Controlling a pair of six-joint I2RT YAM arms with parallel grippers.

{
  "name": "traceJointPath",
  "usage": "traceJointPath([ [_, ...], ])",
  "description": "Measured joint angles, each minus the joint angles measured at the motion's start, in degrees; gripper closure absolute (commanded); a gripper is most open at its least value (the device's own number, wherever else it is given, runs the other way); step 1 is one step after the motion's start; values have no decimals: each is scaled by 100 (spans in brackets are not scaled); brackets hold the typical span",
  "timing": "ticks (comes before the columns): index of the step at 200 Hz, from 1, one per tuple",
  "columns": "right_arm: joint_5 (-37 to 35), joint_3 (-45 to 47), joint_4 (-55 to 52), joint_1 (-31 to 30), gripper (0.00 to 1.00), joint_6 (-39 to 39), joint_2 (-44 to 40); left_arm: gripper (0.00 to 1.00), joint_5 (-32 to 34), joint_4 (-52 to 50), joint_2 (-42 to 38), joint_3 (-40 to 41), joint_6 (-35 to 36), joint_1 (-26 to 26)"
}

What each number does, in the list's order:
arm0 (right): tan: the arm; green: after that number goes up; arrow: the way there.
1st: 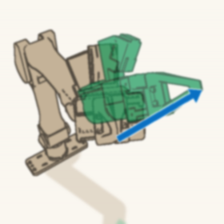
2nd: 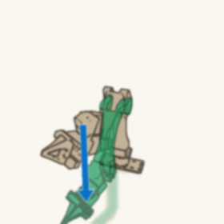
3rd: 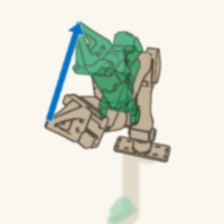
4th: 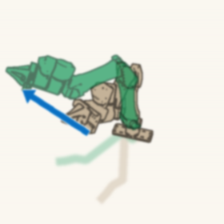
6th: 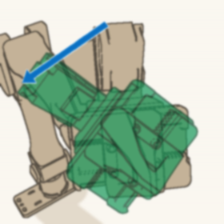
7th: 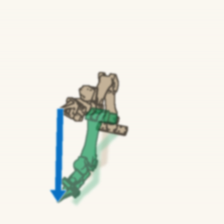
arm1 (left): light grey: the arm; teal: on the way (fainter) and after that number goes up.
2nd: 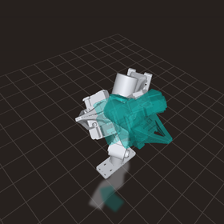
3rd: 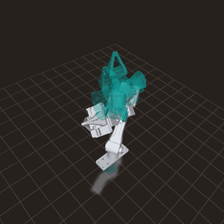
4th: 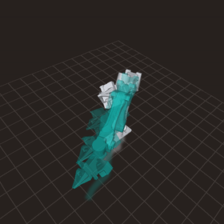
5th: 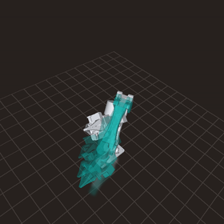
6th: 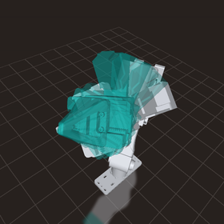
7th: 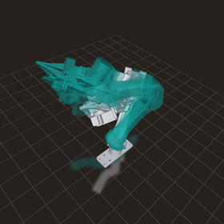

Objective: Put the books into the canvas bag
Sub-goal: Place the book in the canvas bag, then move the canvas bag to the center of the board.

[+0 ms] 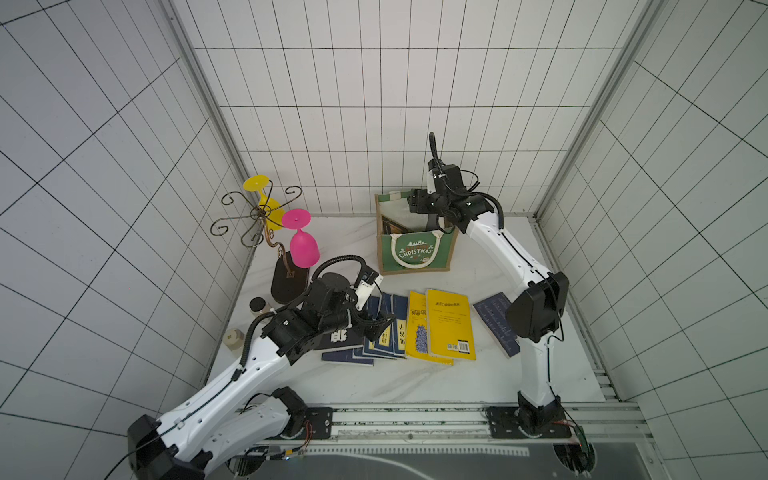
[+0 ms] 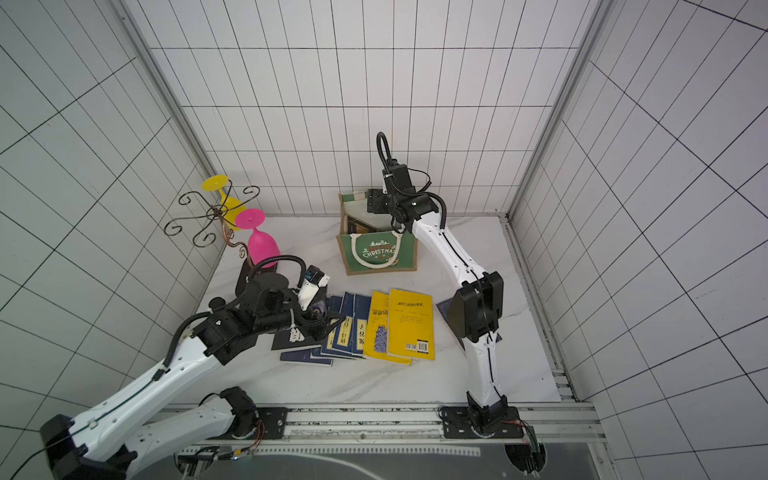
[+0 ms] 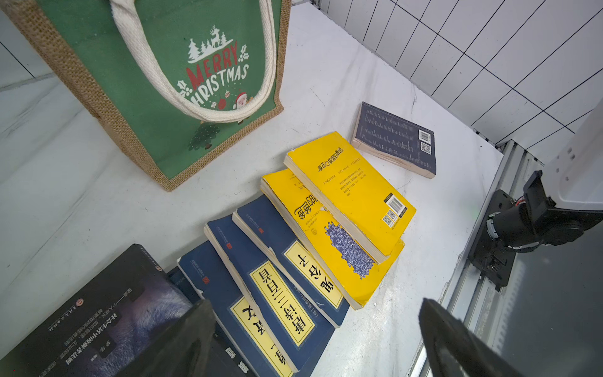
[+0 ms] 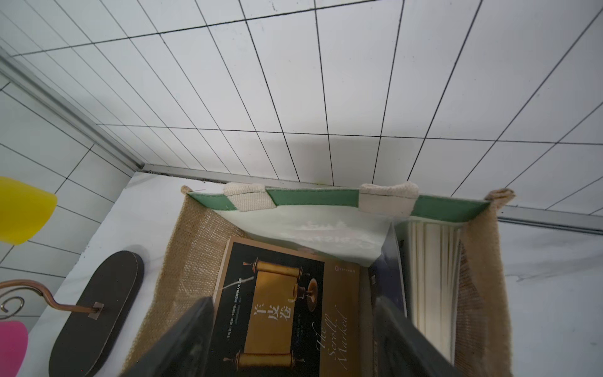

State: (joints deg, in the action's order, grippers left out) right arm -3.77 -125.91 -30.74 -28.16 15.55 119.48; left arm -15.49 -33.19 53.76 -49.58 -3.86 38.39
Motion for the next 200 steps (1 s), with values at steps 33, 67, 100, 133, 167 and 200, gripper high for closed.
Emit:
traceJointPath([
  [33,142,15,-11,-2,2,-90,-46,3,-42,-2,44,0,0,0],
  [67,393,284,-20,-2,1,-136,-433,3,-90,-2,101,0,-28,0],
  [100,660,1657,212,-57,1,-173,-1545,3,-160,2,214,0,-197,2],
  [133,960,3023,501,-109,2,-201,-2573,3,-162,144,258,0,-549,2],
  [167,1130,3394,531,-114,2,-350,-2852,3,-120,227,299,-55,-970,-70],
  [200,1226,3390,566,-114,2,-551,-2844,3,-155,68,758,-780,-1329,-538],
])
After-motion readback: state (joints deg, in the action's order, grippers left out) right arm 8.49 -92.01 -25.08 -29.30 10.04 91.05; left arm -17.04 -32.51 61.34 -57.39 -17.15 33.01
